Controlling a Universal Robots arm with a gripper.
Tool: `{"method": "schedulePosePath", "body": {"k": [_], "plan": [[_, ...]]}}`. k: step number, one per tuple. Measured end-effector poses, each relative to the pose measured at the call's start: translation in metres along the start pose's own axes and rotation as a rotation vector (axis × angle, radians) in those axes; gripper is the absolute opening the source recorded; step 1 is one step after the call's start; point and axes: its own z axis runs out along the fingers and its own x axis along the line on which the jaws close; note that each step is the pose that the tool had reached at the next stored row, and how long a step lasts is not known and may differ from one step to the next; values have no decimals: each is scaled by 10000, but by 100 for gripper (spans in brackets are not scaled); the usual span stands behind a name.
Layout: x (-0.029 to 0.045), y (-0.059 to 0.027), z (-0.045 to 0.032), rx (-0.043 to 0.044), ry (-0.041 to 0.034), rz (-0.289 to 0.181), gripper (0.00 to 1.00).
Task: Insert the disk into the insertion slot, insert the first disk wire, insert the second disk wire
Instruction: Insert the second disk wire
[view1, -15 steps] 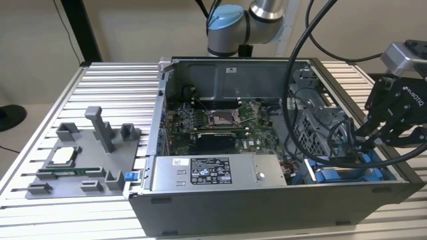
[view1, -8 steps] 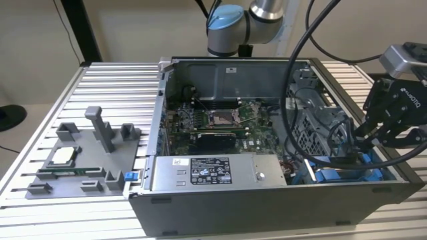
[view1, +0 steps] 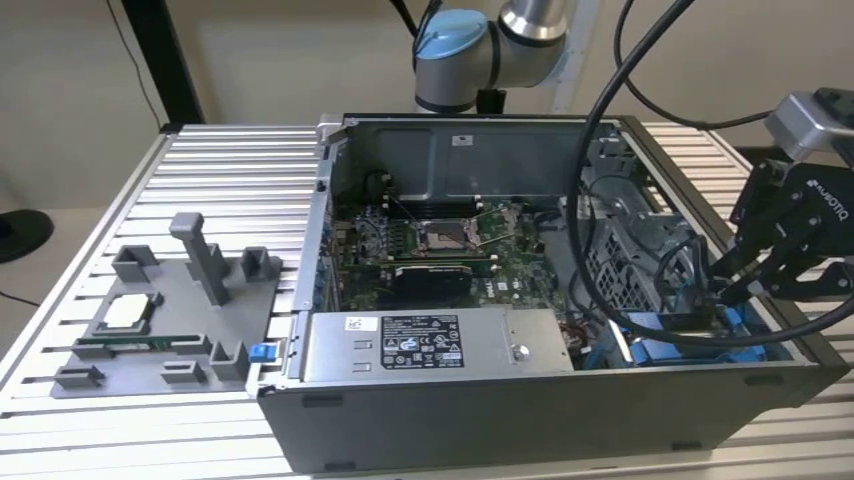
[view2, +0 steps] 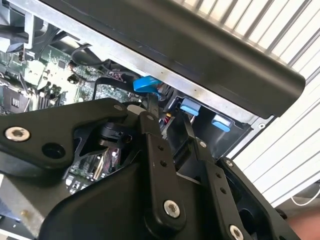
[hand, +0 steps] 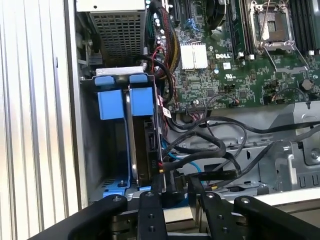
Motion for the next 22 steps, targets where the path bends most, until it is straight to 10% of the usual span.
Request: {"method": "schedulePosePath", "body": {"k": [17, 18, 22], "plan": [[4, -6, 34, -20, -145, -23, 100], [4, -5, 34, -21, -148, -23, 0], [5, -5, 33, -29, -155, -23, 0]]}}
